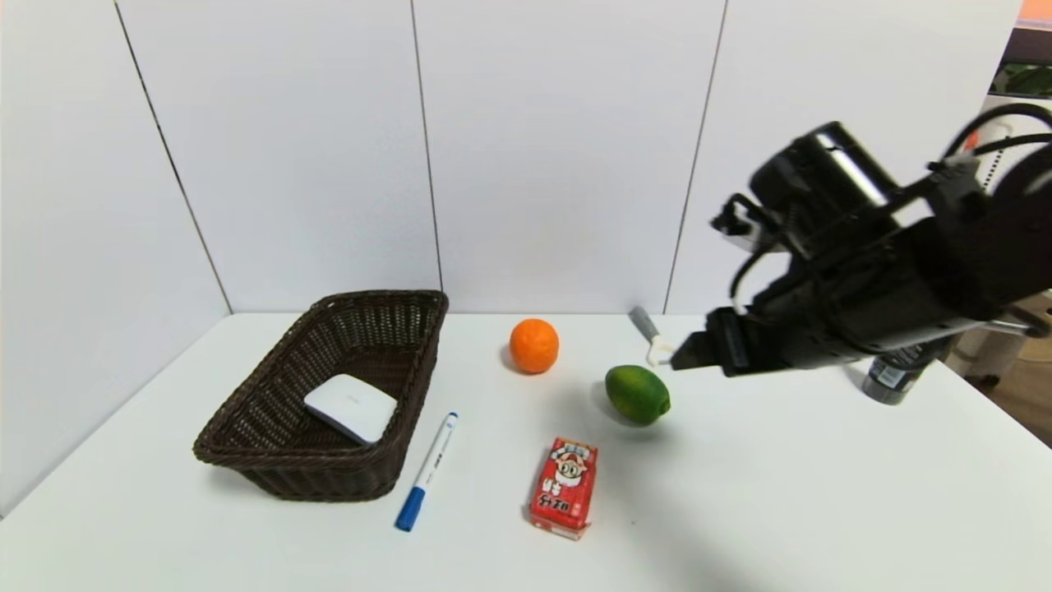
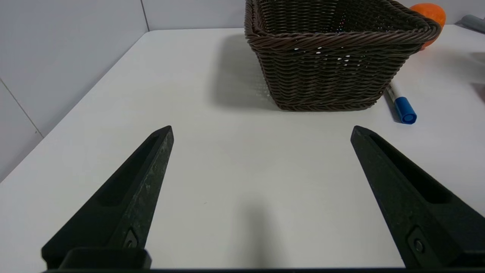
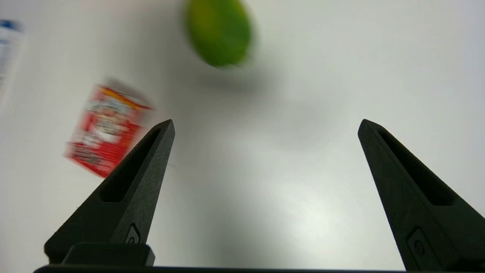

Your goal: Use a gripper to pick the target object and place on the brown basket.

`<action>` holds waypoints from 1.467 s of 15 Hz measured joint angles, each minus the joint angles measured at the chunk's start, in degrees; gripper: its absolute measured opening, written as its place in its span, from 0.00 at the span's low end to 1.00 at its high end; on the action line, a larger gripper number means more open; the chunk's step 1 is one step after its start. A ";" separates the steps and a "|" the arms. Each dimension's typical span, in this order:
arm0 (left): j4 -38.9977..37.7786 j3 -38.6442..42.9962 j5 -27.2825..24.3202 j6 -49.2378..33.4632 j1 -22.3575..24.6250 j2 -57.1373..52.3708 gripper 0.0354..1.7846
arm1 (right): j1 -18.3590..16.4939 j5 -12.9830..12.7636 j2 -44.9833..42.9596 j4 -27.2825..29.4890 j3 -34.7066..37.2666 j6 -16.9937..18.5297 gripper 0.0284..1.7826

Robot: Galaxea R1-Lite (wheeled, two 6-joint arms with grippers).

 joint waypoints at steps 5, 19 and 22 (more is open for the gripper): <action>0.00 -0.02 0.00 -0.02 0.00 0.00 0.94 | -11.59 0.10 -23.56 -1.60 23.81 -5.40 0.95; 0.00 0.00 0.02 -0.05 0.00 0.00 0.94 | -29.42 14.59 -88.78 -36.17 76.98 -26.64 0.95; 0.00 0.00 0.02 -0.02 0.00 0.00 0.94 | -29.31 14.18 -93.50 -37.22 78.47 -22.04 0.95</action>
